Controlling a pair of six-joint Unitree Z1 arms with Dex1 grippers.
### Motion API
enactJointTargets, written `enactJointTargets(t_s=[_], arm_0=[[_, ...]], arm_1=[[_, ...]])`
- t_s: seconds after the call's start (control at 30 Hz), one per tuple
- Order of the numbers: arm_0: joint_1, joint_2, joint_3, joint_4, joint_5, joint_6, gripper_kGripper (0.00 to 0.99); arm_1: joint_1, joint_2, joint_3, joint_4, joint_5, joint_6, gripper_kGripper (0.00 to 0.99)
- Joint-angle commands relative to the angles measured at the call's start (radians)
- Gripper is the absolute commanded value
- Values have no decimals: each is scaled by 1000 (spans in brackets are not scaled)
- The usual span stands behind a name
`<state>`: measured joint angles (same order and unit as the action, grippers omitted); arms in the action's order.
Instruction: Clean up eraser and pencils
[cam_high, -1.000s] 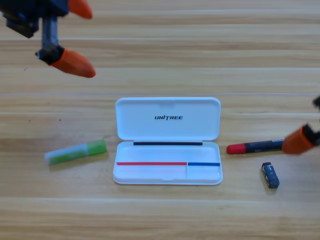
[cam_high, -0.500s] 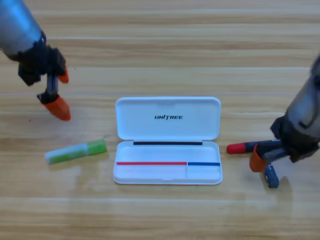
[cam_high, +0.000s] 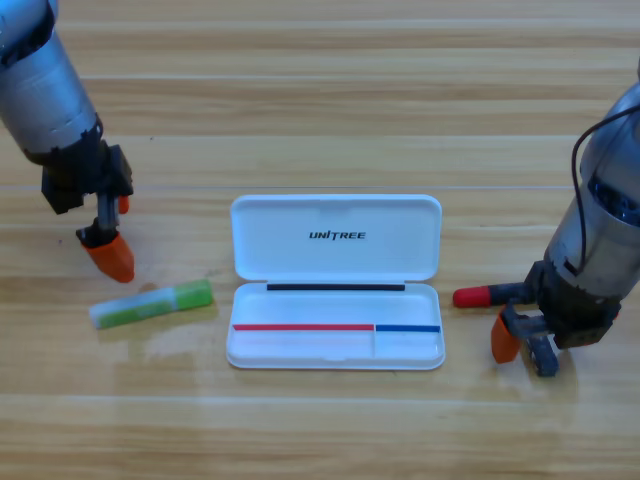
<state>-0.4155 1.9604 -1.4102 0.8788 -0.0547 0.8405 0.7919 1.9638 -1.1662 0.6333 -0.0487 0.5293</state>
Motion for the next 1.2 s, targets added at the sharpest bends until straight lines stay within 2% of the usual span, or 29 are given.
enactJointTargets(t_s=[0.03,0.13,0.27,0.3,0.43,0.63,0.9,1.13,1.2], arm_0=[[-35,46,30,-14,13,-38,986],[-48,54,40,-23,15,-47,986],[-69,55,40,-23,13,-60,986],[-75,55,40,-23,13,-61,986],[-92,66,50,-35,10,-69,985],[-94,84,97,-93,10,-69,985],[-94,104,146,-153,15,-66,985],[-94,120,180,-201,15,-60,985],[-94,123,189,-212,15,-55,951]], arm_1=[[-22,95,3,-15,46,6,420],[-25,96,8,-15,49,6,270],[-36,102,14,-14,49,0,23],[-37,98,17,-10,49,-3,0],[-37,56,-15,65,50,-176,0],[-3,-14,-165,299,69,-773,0],[59,9,-259,306,70,-1204,0],[99,81,-359,306,121,-1264,0],[110,92,-375,306,127,-1266,0]])
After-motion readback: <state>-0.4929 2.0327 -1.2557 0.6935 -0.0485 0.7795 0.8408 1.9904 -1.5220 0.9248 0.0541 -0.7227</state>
